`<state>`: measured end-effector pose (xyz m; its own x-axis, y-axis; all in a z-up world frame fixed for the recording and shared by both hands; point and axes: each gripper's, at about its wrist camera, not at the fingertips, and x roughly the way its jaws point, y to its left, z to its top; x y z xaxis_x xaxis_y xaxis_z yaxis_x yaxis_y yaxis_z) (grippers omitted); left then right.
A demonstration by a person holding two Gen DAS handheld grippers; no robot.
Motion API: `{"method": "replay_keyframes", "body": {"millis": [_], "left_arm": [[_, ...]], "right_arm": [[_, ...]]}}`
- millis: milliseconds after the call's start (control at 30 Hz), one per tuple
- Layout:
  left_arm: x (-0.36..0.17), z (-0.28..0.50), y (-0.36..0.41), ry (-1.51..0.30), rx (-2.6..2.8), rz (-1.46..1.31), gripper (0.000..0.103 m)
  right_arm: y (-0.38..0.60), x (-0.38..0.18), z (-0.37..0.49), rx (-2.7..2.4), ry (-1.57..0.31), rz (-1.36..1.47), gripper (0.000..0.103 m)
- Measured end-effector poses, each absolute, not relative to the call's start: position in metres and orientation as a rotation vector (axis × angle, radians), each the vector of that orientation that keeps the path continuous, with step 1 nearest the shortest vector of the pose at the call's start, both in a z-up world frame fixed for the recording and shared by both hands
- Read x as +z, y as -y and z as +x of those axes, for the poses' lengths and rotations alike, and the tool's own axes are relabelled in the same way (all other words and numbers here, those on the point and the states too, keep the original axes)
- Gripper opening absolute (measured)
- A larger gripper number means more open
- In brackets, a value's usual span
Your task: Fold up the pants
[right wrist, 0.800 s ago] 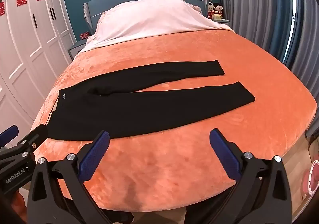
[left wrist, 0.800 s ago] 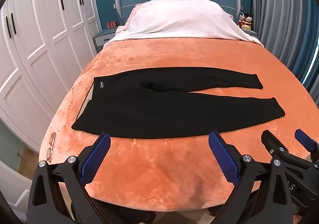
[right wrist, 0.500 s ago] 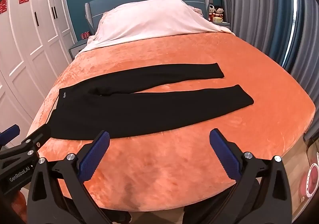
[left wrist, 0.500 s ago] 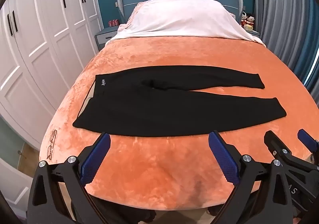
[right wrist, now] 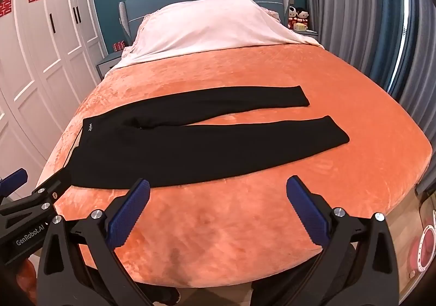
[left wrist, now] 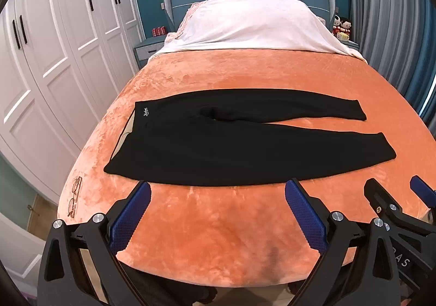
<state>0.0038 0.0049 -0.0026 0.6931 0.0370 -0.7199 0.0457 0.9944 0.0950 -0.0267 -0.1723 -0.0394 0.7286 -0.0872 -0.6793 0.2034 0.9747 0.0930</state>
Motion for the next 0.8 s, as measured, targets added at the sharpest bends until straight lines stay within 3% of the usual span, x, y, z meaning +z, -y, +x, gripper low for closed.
{"method": "replay_keyframes", "body": {"millis": [800], "left_arm": [[-0.0109,0.0020,-0.0093,-0.814,-0.002,0.107,0.097]], "right_arm": [[0.1683,-0.0471,-0.0256,-0.153,-0.747,0.163,0.098]]}}
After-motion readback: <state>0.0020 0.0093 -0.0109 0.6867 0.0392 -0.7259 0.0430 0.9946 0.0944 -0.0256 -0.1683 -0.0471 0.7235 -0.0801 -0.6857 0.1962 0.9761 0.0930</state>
